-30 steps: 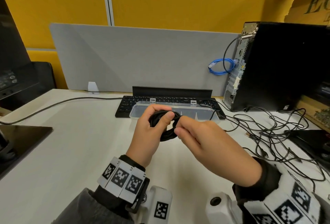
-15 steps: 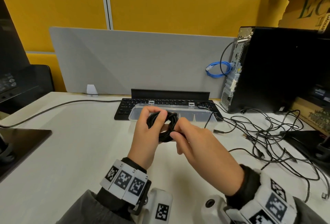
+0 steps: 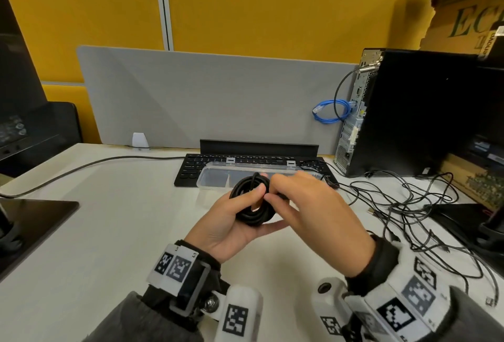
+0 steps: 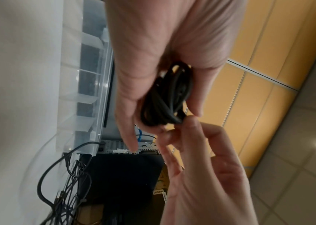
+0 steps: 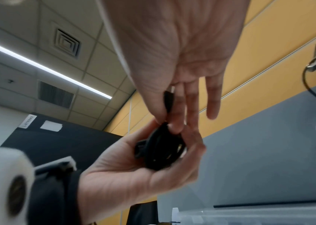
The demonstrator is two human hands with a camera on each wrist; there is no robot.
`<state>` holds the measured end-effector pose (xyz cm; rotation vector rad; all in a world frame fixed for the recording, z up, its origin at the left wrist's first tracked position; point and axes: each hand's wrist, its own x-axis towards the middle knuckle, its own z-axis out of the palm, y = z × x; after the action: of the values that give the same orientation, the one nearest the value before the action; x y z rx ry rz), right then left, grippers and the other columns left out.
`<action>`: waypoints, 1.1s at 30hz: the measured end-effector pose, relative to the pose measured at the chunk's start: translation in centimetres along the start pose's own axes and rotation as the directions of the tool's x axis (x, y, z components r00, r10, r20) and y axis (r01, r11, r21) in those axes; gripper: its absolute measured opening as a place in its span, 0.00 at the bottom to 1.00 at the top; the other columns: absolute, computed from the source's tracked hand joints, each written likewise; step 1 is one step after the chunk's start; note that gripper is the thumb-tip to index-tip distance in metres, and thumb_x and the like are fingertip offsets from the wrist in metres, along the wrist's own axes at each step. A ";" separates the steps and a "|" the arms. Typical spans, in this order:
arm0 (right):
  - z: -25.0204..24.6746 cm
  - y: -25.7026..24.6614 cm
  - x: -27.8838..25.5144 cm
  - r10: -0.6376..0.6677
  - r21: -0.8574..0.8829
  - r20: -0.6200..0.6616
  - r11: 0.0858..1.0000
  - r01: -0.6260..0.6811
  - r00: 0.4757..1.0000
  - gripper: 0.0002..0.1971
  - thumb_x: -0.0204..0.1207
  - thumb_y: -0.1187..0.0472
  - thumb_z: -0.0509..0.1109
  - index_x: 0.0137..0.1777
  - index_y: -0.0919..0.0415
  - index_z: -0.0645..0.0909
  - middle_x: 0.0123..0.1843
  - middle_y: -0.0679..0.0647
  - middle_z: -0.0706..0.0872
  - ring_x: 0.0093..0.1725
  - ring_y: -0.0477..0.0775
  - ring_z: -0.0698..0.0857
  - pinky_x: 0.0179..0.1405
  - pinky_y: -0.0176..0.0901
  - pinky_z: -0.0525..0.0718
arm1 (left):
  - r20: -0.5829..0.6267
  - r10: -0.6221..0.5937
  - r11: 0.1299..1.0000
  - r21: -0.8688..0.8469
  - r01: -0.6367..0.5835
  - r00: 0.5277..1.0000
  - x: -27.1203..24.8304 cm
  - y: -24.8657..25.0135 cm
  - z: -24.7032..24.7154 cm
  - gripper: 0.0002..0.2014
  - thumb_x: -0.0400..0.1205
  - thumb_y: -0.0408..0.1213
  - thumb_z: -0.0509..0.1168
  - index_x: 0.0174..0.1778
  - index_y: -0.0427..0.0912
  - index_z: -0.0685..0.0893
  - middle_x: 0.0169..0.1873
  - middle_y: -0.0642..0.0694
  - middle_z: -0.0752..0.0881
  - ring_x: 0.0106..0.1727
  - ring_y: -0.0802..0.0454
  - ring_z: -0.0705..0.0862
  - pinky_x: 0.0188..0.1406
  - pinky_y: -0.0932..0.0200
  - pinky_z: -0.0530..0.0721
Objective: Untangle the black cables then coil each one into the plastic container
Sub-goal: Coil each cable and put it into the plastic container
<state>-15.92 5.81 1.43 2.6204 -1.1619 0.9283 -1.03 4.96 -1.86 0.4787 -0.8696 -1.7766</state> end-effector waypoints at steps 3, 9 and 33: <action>1.2 -1.4 0.0 -0.038 -0.264 -0.075 0.964 0.016 0.996 0.12 0.65 0.64 0.75 0.33 0.58 0.73 0.24 0.50 0.74 0.25 0.53 0.73 0.22 0.41 0.64 | -0.092 0.023 1.000 0.010 -0.023 0.996 0.1 -0.2 0.3 0.10 0.70 0.30 0.65 0.46 0.33 0.82 0.35 0.39 0.88 0.35 0.50 0.88 0.34 0.53 0.89; 3.2 -3.3 -1.0 -0.128 -0.422 -0.142 0.905 0.057 0.982 0.06 0.67 0.65 0.62 0.39 0.58 0.66 0.26 0.50 0.78 0.25 0.50 0.75 0.27 0.39 0.61 | -0.180 0.046 0.999 0.019 -0.043 0.983 0.5 -0.8 0.1 0.22 0.62 0.29 0.71 0.54 0.41 0.84 0.37 0.41 0.85 0.36 0.51 0.84 0.37 0.60 0.85; 2.2 2.8 10.7 -0.019 0.491 0.591 0.802 -0.341 0.807 0.14 0.82 0.57 0.62 0.61 0.65 0.81 0.40 0.54 0.83 0.30 0.47 0.76 0.28 0.31 0.75 | -0.100 0.189 0.973 0.152 -0.172 0.977 1.2 2.9 -3.4 0.23 0.77 0.14 0.58 0.66 0.35 0.77 0.57 0.32 0.84 0.57 0.39 0.85 0.58 0.43 0.84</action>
<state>-11.29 -3.66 5.57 3.5228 -1.4388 0.5774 2.63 2.17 -1.82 0.5696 -0.9331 -1.5130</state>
